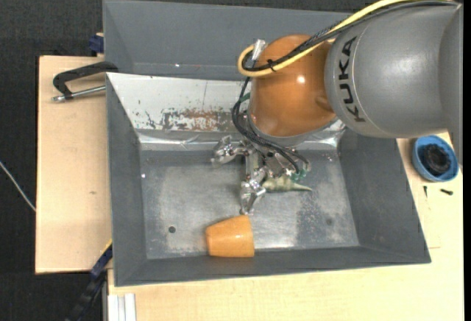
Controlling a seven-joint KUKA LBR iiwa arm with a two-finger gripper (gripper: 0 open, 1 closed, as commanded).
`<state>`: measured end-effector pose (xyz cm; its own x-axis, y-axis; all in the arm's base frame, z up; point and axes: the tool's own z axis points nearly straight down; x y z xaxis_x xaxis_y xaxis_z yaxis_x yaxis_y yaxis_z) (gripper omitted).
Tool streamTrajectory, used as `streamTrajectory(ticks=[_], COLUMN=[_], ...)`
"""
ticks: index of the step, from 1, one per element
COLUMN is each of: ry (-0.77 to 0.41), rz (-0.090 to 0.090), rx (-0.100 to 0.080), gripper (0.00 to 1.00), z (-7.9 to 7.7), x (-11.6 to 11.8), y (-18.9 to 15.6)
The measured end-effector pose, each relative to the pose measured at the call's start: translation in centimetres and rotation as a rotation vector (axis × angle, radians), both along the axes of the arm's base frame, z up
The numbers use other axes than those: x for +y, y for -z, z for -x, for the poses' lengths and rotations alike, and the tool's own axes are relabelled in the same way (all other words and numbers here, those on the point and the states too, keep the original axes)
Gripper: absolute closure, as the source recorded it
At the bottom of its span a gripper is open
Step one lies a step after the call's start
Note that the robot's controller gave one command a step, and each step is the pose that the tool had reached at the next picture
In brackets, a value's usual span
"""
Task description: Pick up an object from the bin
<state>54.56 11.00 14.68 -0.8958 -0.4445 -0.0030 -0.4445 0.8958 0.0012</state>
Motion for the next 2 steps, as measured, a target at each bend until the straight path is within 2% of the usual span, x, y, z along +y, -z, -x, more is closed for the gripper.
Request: streamTrajectory(ticks=[1, 2], ry=[-0.179, -0.380], rz=[0.004, 0.000], rx=[0.003, -0.003], gripper=[0.00, 0.00], z=[-0.7, -5.8], x=[-6.5, -9.1], y=[3.8, 7.4])
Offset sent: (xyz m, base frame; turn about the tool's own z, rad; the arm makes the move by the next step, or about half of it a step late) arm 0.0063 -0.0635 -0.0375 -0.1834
